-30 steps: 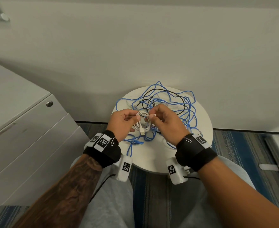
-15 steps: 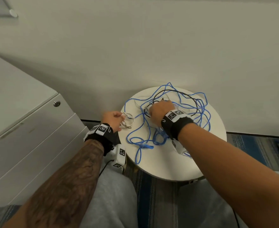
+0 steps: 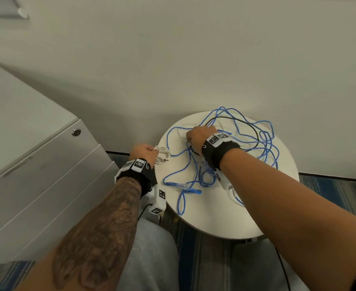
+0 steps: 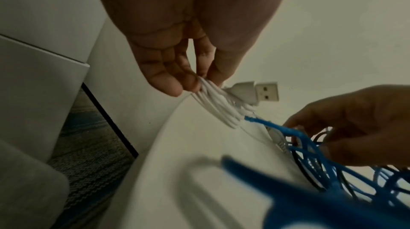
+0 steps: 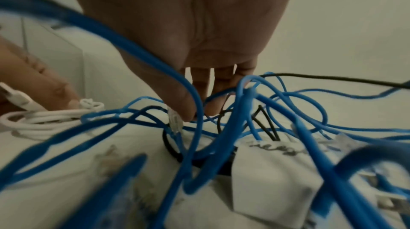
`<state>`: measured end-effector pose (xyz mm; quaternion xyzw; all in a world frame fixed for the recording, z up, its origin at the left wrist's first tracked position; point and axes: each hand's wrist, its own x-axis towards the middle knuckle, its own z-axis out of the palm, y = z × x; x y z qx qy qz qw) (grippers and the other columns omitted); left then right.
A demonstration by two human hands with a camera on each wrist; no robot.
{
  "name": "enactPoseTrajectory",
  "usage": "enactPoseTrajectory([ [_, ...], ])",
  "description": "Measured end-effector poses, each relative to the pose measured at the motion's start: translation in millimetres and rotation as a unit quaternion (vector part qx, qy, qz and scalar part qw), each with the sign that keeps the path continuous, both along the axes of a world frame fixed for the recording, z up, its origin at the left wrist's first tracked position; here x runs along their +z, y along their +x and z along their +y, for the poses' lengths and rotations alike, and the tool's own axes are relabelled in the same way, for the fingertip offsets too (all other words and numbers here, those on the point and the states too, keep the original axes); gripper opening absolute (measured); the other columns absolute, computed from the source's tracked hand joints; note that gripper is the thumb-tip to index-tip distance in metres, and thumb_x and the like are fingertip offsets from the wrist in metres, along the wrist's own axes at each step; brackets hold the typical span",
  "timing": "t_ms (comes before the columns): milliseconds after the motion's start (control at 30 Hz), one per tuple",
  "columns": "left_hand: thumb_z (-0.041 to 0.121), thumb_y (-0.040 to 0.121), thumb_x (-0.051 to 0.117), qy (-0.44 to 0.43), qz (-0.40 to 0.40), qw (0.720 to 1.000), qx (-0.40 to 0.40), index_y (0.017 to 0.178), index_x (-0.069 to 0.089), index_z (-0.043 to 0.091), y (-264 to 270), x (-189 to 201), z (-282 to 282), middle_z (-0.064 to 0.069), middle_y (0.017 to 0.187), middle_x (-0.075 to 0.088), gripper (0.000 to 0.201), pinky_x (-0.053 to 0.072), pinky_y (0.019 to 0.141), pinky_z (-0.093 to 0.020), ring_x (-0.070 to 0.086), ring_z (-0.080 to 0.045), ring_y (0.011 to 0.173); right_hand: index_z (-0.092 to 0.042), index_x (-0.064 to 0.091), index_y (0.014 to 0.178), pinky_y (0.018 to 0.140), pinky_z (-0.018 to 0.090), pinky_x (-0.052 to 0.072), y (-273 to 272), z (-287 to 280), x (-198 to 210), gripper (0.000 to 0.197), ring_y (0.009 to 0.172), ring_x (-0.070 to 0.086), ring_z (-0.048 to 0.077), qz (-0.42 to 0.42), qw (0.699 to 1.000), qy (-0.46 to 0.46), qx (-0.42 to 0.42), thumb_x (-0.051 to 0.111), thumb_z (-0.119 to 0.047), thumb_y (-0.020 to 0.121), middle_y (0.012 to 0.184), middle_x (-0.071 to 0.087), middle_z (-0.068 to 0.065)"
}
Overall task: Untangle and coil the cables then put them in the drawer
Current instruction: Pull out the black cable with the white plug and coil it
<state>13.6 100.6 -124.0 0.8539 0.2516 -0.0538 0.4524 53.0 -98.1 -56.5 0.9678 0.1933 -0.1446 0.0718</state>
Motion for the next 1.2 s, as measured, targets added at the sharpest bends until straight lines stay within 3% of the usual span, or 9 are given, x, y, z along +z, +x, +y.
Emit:
enactPoseTrajectory([
  [167,0.023,0.085,0.069,0.041,-0.021,0.998,-0.041,0.092,0.075,0.016,-5.1,10.3,-8.7,-0.004,0.084,0.07,0.012,0.049,0.074,-0.027,0.065,-0.026,0.082,-0.013,0.058,0.104,0.071,0.033,0.045,0.3,-13.1,2.3,0.012,0.085,0.059,0.029,0.008,0.996,0.083,-0.032,0.049,-0.01,0.095,0.099,0.064,0.009],
  [333,0.021,0.088,0.067,0.059,-0.021,0.993,-0.102,0.098,0.075,0.013,-3.9,7.3,-17.9,-0.005,0.092,0.072,0.015,0.048,0.077,-0.027,0.066,-0.025,0.087,-0.019,0.067,0.11,0.087,0.038,0.052,2.8,-34.2,21.5,0.034,0.102,0.063,0.029,-0.011,0.984,0.165,-0.058,0.052,0.001,0.086,0.112,0.066,0.005],
  [533,0.014,0.089,0.055,0.06,-0.017,0.992,-0.111,0.066,0.06,0.013,1.8,9.1,-19.1,-0.005,0.067,0.056,0.023,0.039,0.063,-0.027,0.05,-0.029,0.07,-0.03,0.075,0.101,0.089,0.039,0.048,-3.8,-68.7,51.5,0.018,0.107,0.058,0.028,-0.12,0.97,0.207,-0.051,0.06,-0.023,0.093,0.116,0.067,-0.002],
  [633,0.02,0.092,0.057,0.075,-0.042,0.993,-0.086,0.094,0.071,0.01,2.5,11.0,-18.5,-0.012,0.098,0.07,0.018,0.043,0.075,-0.028,0.062,-0.033,0.094,-0.025,0.073,0.101,0.088,0.038,0.044,-7.6,-81.2,60.6,0.015,0.107,0.052,0.028,-0.146,0.947,0.278,-0.065,0.06,-0.022,0.095,0.116,0.065,0.0],
  [767,0.029,0.091,0.061,0.042,-0.149,0.987,-0.043,0.102,0.066,0.015,6.8,23.9,-30.1,-0.011,0.111,0.062,0.018,0.041,0.078,-0.026,0.062,-0.024,0.092,-0.021,0.071,0.1,0.081,0.027,0.04,-13.4,-91.9,76.1,0.012,0.095,0.054,0.017,-0.149,0.897,0.404,-0.1,0.061,-0.017,0.095,0.102,0.067,-0.002],
  [900,0.046,0.093,0.057,-0.006,-0.26,0.955,-0.141,0.131,0.054,0.023,11.0,72.9,-72.1,0.005,0.123,0.044,0.044,0.042,0.078,-0.016,0.052,-0.003,0.08,-0.017,0.07,0.097,0.076,0.023,0.041,-15.8,-95.6,91.4,0.01,0.085,0.056,0.016,-0.137,0.875,0.454,-0.102,0.062,-0.012,0.094,0.09,0.065,-0.004],
  [1000,0.057,0.087,0.061,0.029,-0.262,0.928,-0.265,0.137,0.049,0.031,21.7,100.1,-102.8,0.011,0.121,0.048,0.059,0.044,0.079,-0.017,0.052,-0.005,0.081,-0.014,0.071,0.098,0.071,0.015,0.041,-15.4,-96.8,102.9,0.01,0.083,0.056,0.016,-0.142,0.873,0.457,-0.09,0.062,-0.012,0.093,0.09,0.066,-0.004],
  [1100,0.068,0.08,0.06,0.022,-0.174,0.932,-0.317,0.113,0.064,0.031,31.5,99.3,-116.9,0.01,0.098,0.063,0.051,0.05,0.081,-0.031,0.061,-0.015,0.085,-0.015,0.071,0.098,0.07,0.015,0.041,-16.2,-101.1,117.4,0.01,0.082,0.055,0.014,-0.155,0.866,0.468,-0.087,0.062,-0.013,0.094,0.09,0.066,-0.005],
  [1200,0.059,0.087,0.058,-0.033,-0.179,0.935,-0.306,0.074,0.059,0.029,30.5,96.6,-126.9,0.006,0.07,0.058,0.033,0.048,0.069,-0.034,0.054,-0.017,0.065,-0.012,0.07,0.099,0.071,0.01,0.04,-19.7,-108.4,131.2,0.01,0.082,0.054,0.012,-0.173,0.852,0.486,-0.092,0.061,-0.013,0.094,0.09,0.065,-0.005],
])
